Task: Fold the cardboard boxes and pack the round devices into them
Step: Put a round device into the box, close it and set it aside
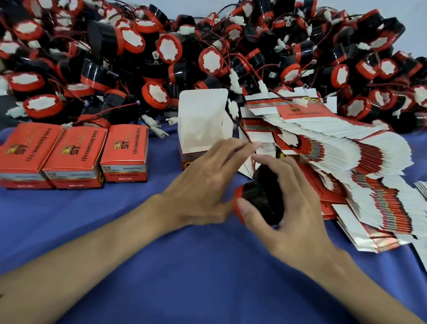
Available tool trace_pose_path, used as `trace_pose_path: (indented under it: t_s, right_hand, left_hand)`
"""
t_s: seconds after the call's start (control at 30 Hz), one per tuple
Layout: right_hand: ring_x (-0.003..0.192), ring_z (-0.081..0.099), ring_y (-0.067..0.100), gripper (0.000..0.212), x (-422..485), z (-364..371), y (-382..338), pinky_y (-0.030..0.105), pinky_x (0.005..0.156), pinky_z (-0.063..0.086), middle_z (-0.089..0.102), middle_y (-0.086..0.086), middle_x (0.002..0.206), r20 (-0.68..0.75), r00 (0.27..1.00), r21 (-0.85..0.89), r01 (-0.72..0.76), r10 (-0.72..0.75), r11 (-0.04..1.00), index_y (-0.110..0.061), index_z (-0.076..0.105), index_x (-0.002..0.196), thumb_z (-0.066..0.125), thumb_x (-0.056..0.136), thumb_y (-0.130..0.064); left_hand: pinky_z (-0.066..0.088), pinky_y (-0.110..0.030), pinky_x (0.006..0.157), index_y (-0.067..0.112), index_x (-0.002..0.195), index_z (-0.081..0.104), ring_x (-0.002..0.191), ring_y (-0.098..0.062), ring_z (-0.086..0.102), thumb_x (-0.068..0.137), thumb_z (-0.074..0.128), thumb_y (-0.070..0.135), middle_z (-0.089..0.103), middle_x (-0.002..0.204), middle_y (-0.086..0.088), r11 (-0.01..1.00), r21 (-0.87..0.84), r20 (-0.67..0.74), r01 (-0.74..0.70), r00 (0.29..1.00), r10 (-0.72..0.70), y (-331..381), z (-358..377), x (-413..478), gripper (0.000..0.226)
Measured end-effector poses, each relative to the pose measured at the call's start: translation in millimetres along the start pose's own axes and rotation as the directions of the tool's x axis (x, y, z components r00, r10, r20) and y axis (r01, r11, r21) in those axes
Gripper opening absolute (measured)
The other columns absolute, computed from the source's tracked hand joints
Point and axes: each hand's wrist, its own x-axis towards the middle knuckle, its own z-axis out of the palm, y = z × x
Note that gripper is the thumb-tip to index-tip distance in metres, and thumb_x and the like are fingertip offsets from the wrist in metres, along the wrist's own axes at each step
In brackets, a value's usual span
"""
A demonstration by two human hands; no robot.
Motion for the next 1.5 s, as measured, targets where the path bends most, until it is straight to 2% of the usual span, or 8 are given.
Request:
trace_pose_path:
  t_s: [0.17, 0.5, 0.67, 0.77, 0.93, 1.13, 1.27, 1.5]
  right_hand:
    - [0.126, 0.033, -0.008, 0.077, -1, 2, 12, 0.010, 0.102, 0.032, 0.036, -0.002, 0.130, 0.073, 0.985, 0.099, 0.149, -0.156, 0.984, -0.010, 0.027, 0.143, 0.066, 0.082, -0.039]
    - [0.128, 0.029, -0.002, 0.069, 6, -1, 24, 0.019, 0.108, 0.031, 0.030, 0.000, 0.130, -0.032, 0.985, 0.069, 0.170, -0.168, 0.983, -0.015, 0.045, 0.136, 0.069, 0.078, -0.045]
    - [0.135, 0.025, 0.009, 0.061, 7, 1, 18, 0.030, 0.112, 0.031, 0.027, -0.005, 0.143, 0.167, 0.978, 0.150, 0.098, -0.123, 0.984, -0.029, 0.031, 0.142, 0.045, 0.091, -0.059]
    - [0.142, 0.020, 0.007, 0.066, 4, -1, 19, 0.042, 0.115, 0.025, 0.022, -0.022, 0.149, 0.280, 0.946, 0.158, 0.120, -0.161, 0.980, -0.035, 0.014, 0.150, 0.031, 0.093, -0.065]
    - [0.137, 0.020, -0.003, 0.085, 0, -6, 27, 0.038, 0.116, 0.020, 0.009, -0.058, 0.128, 0.533, 0.844, 0.183, -0.177, 0.054, 0.967, -0.065, -0.029, 0.130, 0.036, 0.077, -0.083]
    - [0.120, 0.037, 0.015, 0.113, 5, -8, 26, 0.036, 0.107, 0.037, 0.031, -0.038, 0.119, 0.469, 0.878, 0.326, -0.079, -0.089, 0.942, -0.042, 0.003, 0.150, 0.043, 0.058, -0.094]
    - [0.117, 0.047, 0.013, 0.087, 7, -11, 22, 0.029, 0.100, 0.042, 0.043, -0.027, 0.123, 0.389, 0.917, 0.367, -0.069, -0.085, 0.928, -0.033, 0.034, 0.141, 0.060, 0.070, -0.076]
    - [0.098, 0.063, 0.022, 0.060, 4, -6, 12, 0.027, 0.072, 0.053, 0.059, -0.006, 0.118, 0.194, 0.976, 0.417, -0.177, 0.102, 0.892, -0.028, 0.042, 0.138, 0.067, 0.084, -0.033]
  left_hand:
    - [0.037, -0.034, 0.108, -0.011, 0.132, 0.042, 0.124, -0.027, 0.045, 0.072, 0.071, 0.008, 0.045, 0.128, -0.016, 0.985, -0.171, 0.062, -0.030, 0.997, 0.041, -5, -2, -2, 0.070]
    - [0.041, -0.029, 0.105, 0.008, 0.141, 0.030, 0.133, -0.017, 0.036, 0.069, 0.078, 0.050, 0.027, 0.141, -0.009, 0.937, -0.349, 0.143, 0.031, 0.990, 0.020, -4, 0, 0, 0.097]
    - [0.047, -0.025, 0.096, 0.033, 0.132, 0.034, 0.120, 0.002, 0.050, 0.070, 0.072, 0.060, 0.046, 0.127, 0.028, 0.907, -0.411, 0.049, 0.088, 0.996, -0.074, -2, -4, -7, 0.078]
    - [0.049, -0.029, 0.092, 0.030, 0.128, 0.035, 0.113, -0.004, 0.056, 0.070, 0.071, 0.060, 0.049, 0.123, 0.021, 0.916, -0.393, 0.007, 0.081, 0.996, -0.085, -4, -3, -11, 0.075]
    - [0.042, -0.007, 0.091, 0.019, 0.125, 0.037, 0.104, 0.002, 0.053, 0.066, 0.074, 0.049, 0.050, 0.117, 0.010, 0.956, -0.294, -0.072, -0.023, 0.997, 0.002, 1, -2, -14, 0.076]
    - [0.049, -0.021, 0.089, 0.009, 0.120, 0.041, 0.099, -0.015, 0.060, 0.080, 0.069, 0.050, 0.056, 0.112, 0.001, 0.913, -0.355, -0.095, -0.201, 0.979, 0.179, 3, -1, -13, 0.064]
    - [0.053, -0.035, 0.078, 0.011, 0.119, 0.043, 0.092, -0.023, 0.062, 0.080, 0.069, 0.046, 0.054, 0.110, -0.004, 0.891, -0.408, -0.147, -0.200, 0.977, 0.153, 0, 1, -12, 0.058]
    - [0.049, -0.012, 0.084, 0.028, 0.124, 0.033, 0.111, 0.008, 0.055, 0.070, 0.073, 0.027, 0.052, 0.126, 0.025, 0.919, -0.393, -0.332, -0.039, 0.938, -0.102, -4, 6, -12, 0.067]
